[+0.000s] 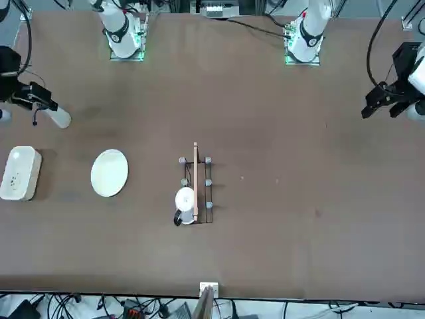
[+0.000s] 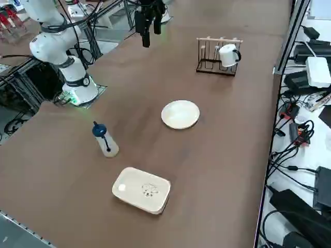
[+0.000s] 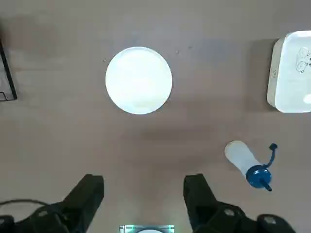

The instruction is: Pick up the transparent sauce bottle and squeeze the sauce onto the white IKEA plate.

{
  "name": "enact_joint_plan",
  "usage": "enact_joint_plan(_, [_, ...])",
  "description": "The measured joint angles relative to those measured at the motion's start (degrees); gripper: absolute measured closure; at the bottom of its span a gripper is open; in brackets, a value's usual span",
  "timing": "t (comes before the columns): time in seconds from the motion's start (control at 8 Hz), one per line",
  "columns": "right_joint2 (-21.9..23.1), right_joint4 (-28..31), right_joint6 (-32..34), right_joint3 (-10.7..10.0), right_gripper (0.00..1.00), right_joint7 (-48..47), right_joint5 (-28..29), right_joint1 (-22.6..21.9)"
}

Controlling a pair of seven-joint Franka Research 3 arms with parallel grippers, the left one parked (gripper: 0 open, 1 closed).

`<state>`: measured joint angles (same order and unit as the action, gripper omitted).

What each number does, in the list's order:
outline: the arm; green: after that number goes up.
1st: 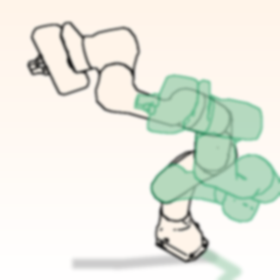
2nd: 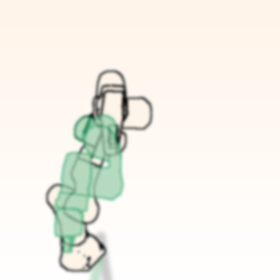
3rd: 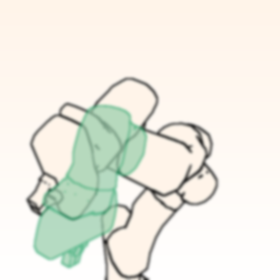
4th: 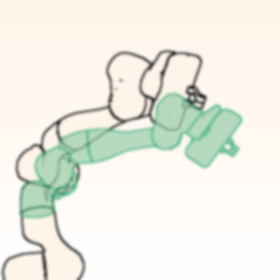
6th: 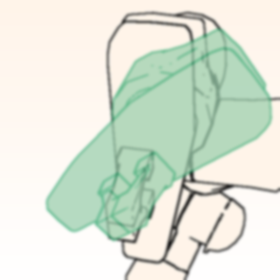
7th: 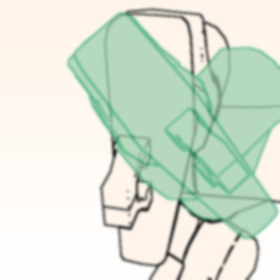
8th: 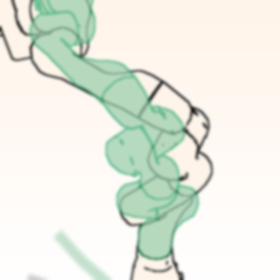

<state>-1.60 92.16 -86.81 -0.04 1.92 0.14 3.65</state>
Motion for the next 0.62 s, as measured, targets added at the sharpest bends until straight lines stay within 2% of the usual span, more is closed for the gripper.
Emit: enact_joint_plan(0.62, [-0.26,0.03,0.92,0.01,0.0,0.0,-1.28,-0.01])
